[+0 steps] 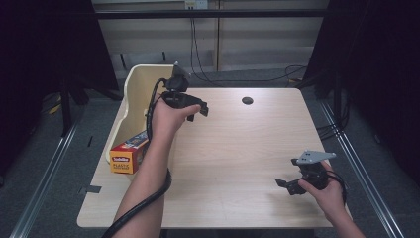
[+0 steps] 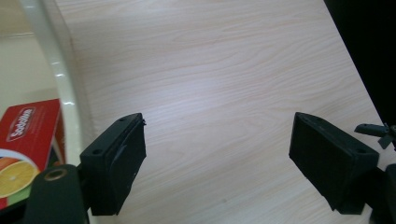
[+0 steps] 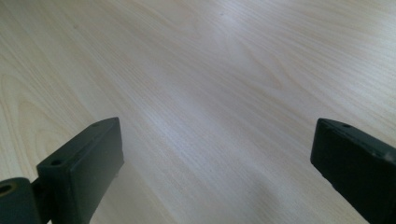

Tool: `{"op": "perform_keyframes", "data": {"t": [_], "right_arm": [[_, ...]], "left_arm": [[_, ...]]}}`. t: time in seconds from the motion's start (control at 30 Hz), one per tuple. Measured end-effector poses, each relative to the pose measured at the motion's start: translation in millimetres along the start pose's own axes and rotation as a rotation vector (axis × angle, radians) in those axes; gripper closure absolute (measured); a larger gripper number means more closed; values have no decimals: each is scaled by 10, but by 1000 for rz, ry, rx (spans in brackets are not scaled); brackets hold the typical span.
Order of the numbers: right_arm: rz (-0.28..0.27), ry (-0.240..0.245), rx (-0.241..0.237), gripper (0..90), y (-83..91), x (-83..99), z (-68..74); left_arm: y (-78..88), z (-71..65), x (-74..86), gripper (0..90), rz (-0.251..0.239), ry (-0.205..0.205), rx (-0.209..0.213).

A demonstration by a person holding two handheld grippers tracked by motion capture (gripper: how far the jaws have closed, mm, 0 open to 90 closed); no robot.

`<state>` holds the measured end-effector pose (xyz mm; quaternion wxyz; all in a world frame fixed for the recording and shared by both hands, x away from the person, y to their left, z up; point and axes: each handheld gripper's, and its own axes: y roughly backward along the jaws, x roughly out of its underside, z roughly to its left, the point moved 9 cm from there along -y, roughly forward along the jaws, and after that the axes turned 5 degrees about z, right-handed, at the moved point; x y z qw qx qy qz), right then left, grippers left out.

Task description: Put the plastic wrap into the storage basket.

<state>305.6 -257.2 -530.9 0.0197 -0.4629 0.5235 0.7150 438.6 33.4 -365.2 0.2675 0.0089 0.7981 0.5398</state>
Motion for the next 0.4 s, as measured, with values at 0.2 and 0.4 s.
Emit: {"op": "perform_keyframes", "data": {"t": [0.2, 0.4], "right_arm": [[1, 1, -3, 23, -6, 1, 6], [4, -3, 0, 23, -2, 8, 2]], "left_arm": [[-108, -109, 24, 171, 4, -33, 18], [-240, -248, 39, 147, -1, -75, 38]]}}
